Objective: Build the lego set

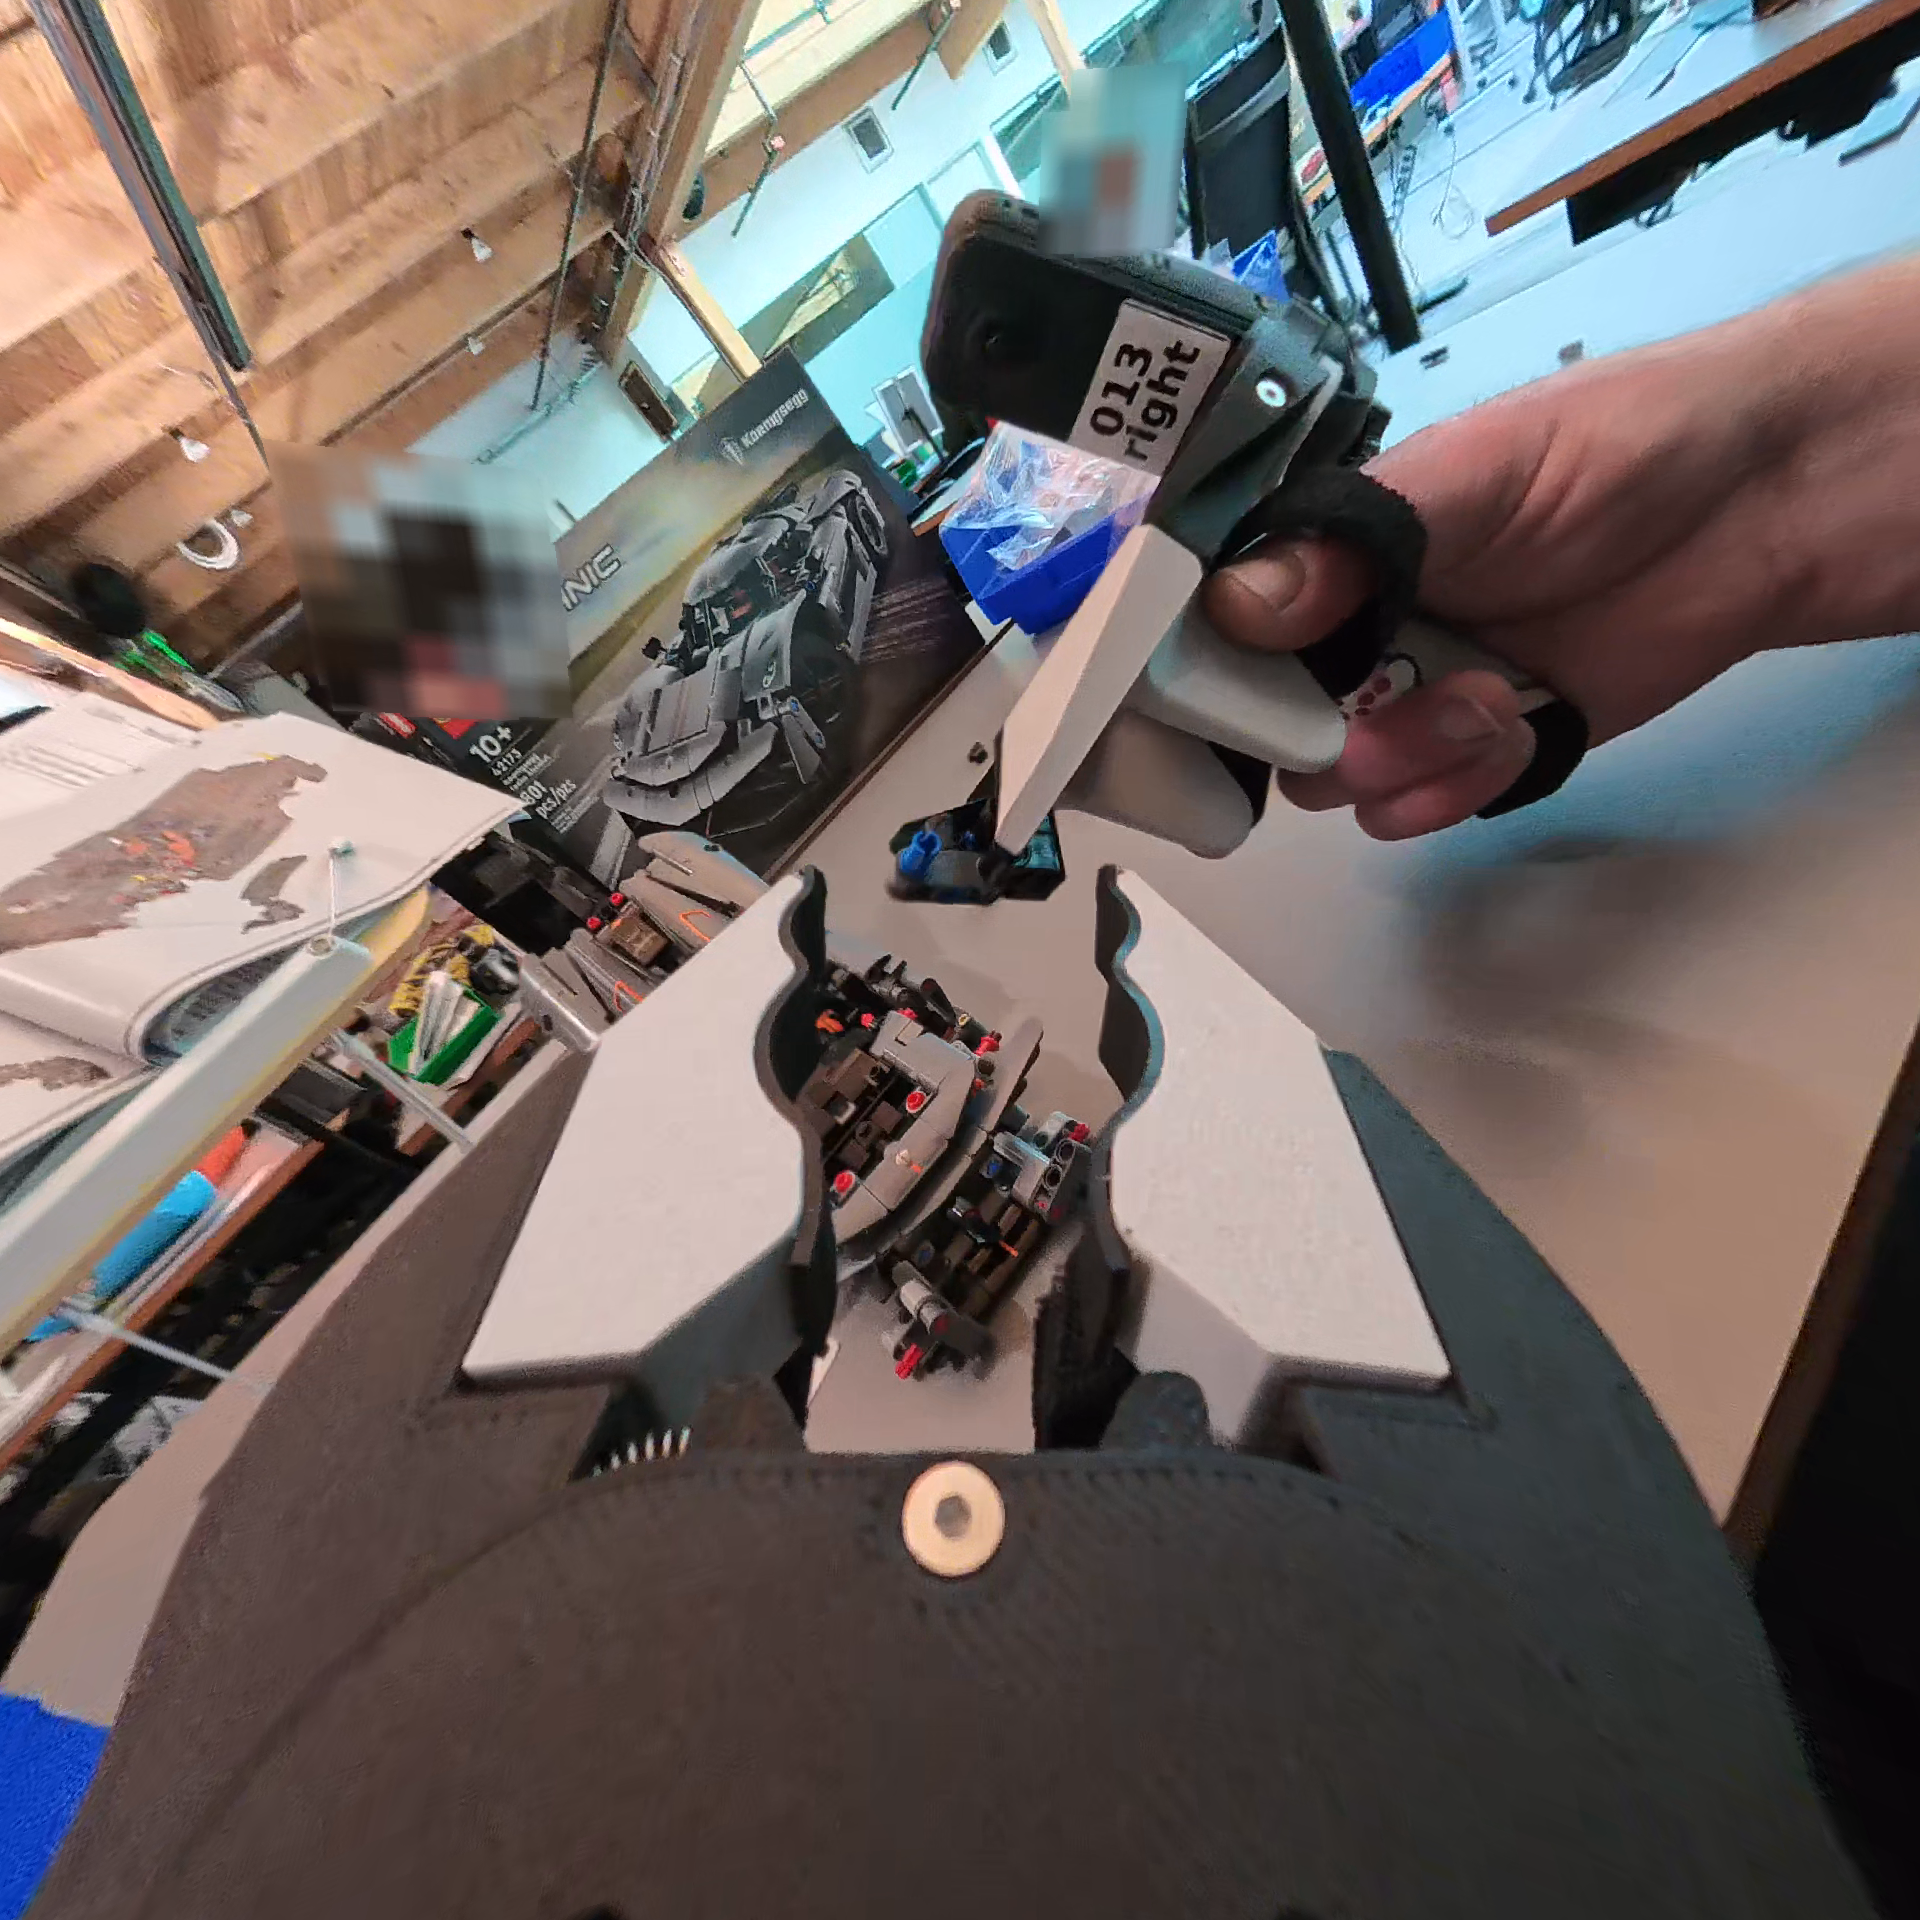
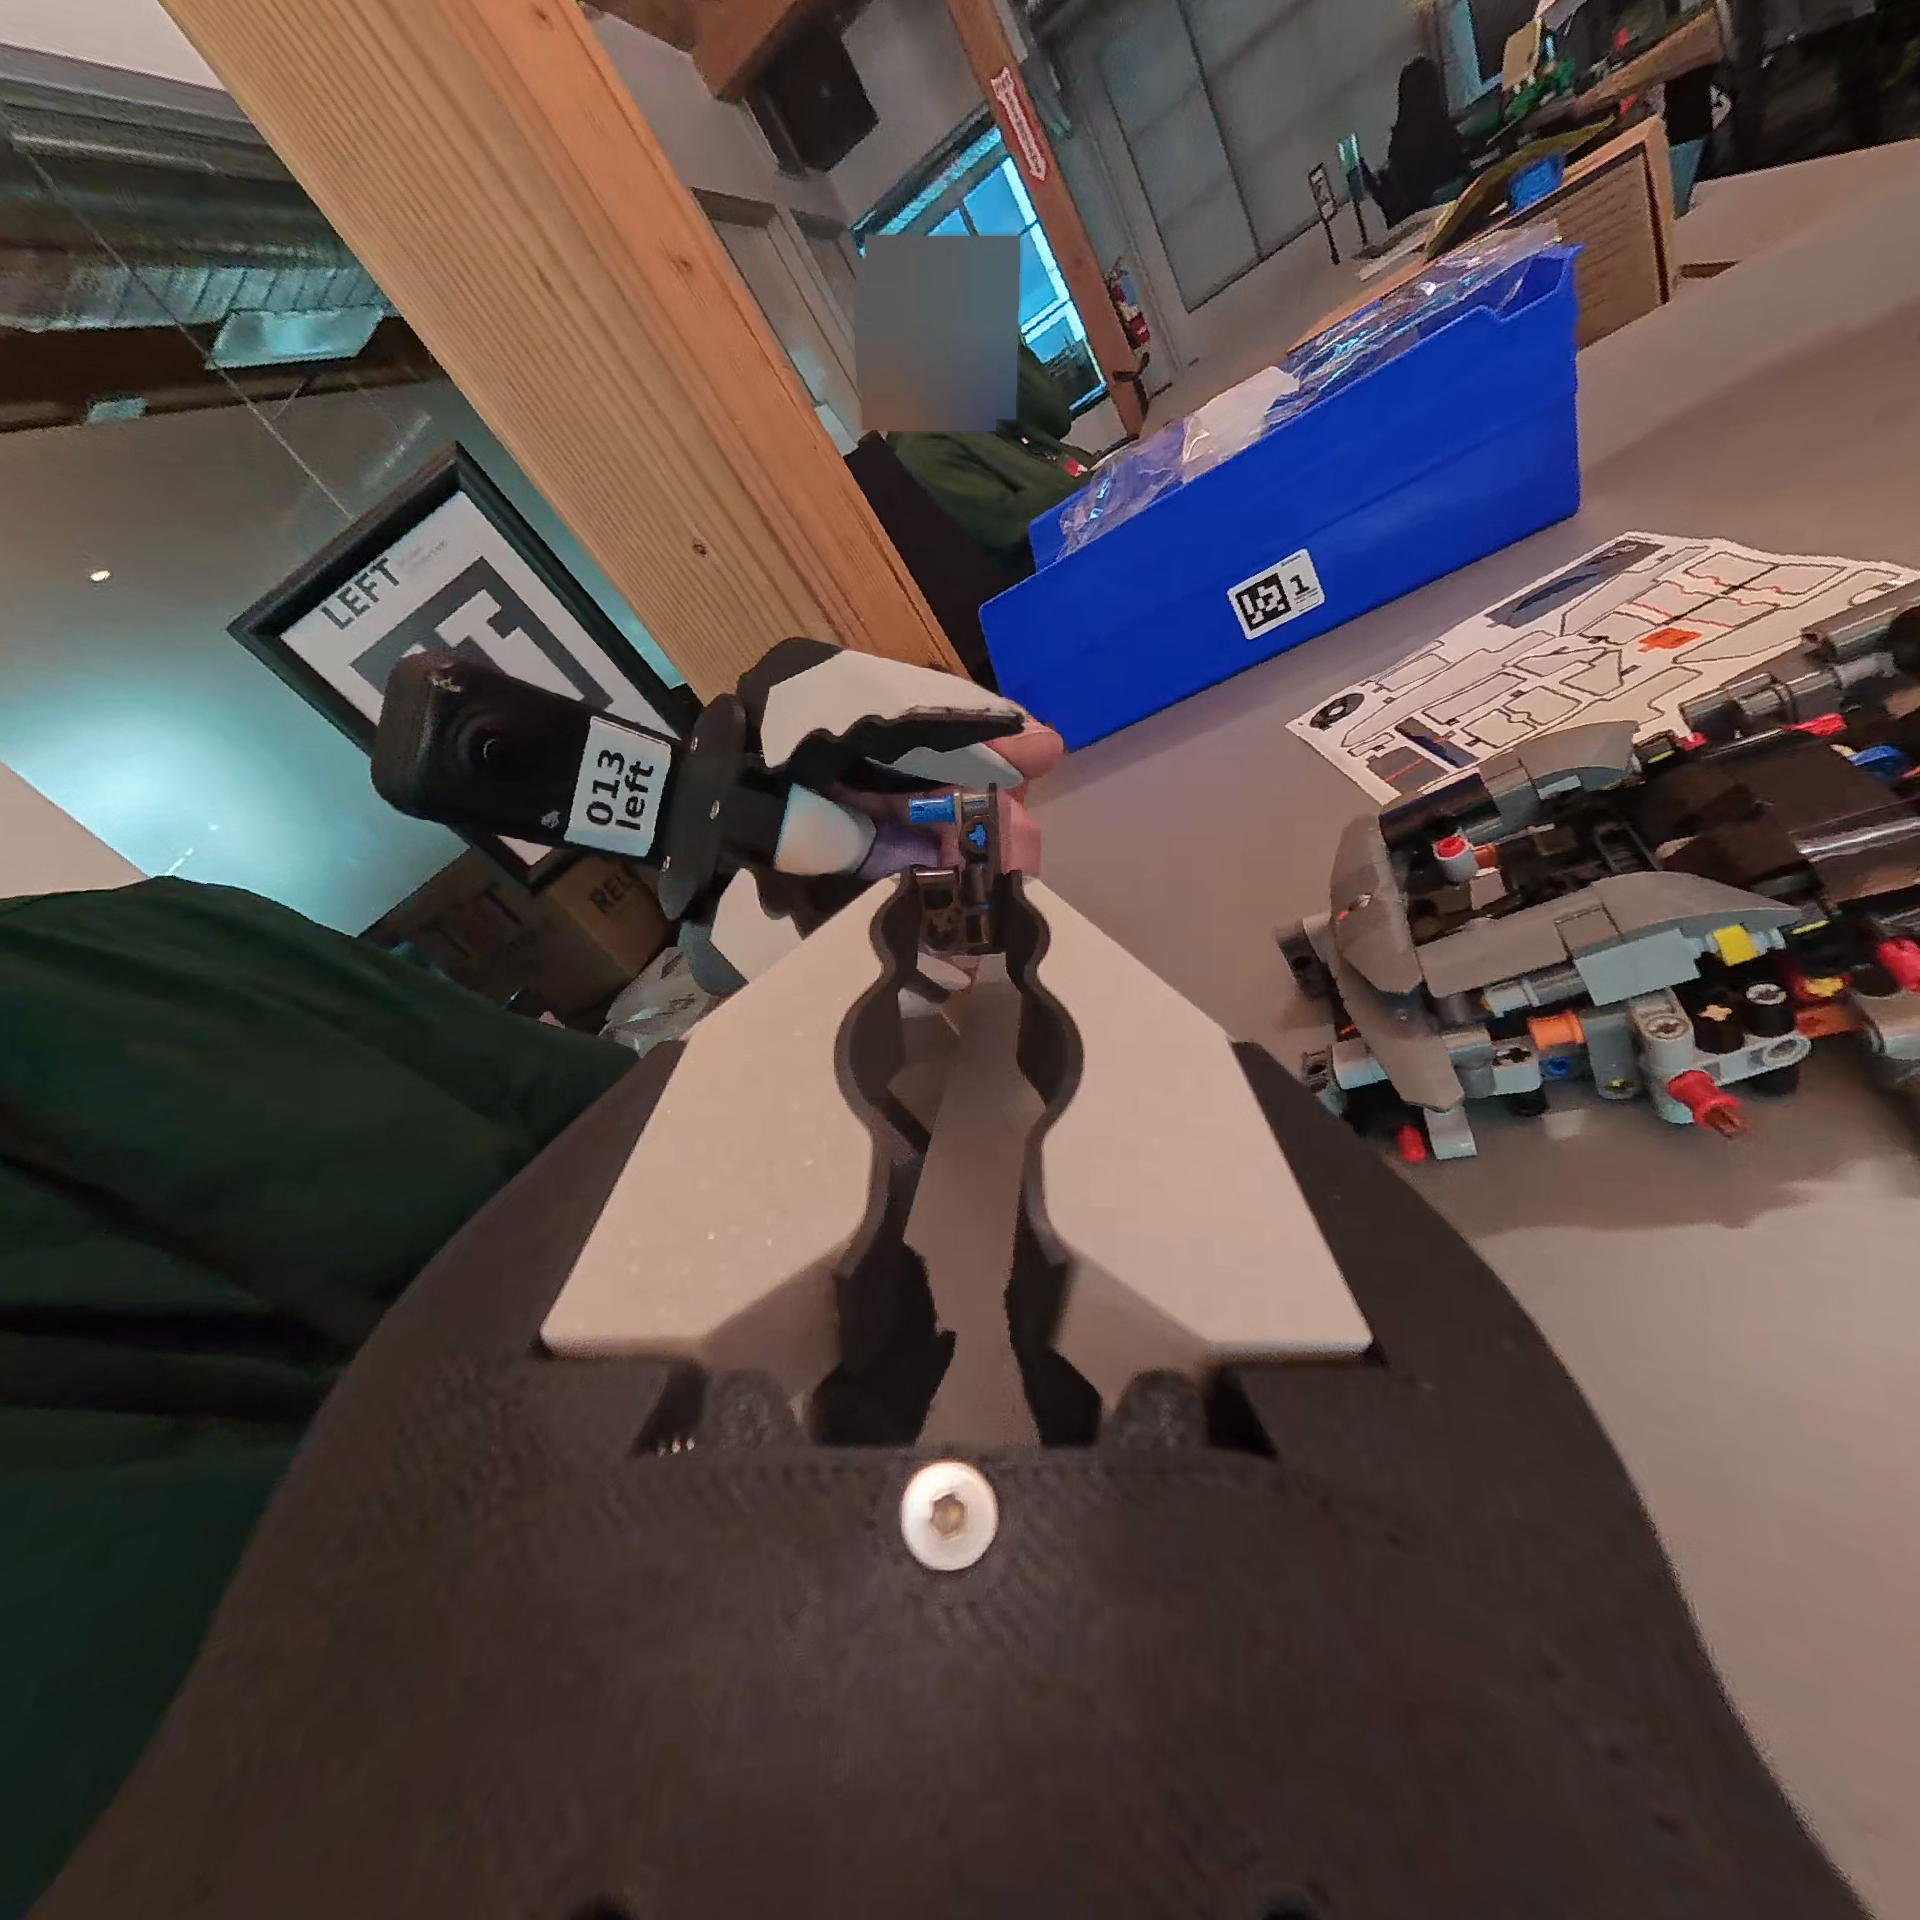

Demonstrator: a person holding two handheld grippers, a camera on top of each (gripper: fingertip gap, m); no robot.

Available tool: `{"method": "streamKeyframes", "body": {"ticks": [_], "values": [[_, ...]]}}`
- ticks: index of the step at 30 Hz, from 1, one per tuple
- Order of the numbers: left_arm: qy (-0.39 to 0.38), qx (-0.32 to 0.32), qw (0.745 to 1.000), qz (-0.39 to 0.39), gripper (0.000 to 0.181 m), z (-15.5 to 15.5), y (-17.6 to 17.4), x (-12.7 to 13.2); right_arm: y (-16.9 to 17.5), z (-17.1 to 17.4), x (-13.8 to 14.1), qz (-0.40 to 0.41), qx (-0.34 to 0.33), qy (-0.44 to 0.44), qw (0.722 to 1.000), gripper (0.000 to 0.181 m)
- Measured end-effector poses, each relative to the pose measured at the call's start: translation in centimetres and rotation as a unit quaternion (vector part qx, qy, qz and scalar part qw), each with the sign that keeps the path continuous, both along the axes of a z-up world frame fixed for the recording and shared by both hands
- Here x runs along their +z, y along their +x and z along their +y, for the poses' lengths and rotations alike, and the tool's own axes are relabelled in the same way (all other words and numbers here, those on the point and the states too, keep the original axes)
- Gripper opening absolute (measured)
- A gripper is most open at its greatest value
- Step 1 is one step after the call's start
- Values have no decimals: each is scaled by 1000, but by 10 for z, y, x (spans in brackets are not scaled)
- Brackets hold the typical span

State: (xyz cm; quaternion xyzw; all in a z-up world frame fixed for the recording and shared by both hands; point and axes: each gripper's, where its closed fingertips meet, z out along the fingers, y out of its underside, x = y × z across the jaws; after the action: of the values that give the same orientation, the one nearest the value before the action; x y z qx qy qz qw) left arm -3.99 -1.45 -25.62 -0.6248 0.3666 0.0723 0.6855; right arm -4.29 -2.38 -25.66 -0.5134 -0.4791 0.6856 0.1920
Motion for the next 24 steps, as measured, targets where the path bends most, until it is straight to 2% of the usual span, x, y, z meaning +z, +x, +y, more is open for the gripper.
{"method": "streamKeyframes", "body": {"ticks": [6, 8, 24], "values": [[18, 8, 1000, 23, 43, 7, 8, -1, -1, -7, -1, -4, 22, -9, 1000, 14], [27, 9, 999, 34, 34, 7, 9, -2, -1, -8, -1, -6, 27, -14, 1000, 15], [39, 26, 998, 46, 34, 14, 5, 1, -4, -1, 1, 8, 13, -14, 1000, 16]]}}
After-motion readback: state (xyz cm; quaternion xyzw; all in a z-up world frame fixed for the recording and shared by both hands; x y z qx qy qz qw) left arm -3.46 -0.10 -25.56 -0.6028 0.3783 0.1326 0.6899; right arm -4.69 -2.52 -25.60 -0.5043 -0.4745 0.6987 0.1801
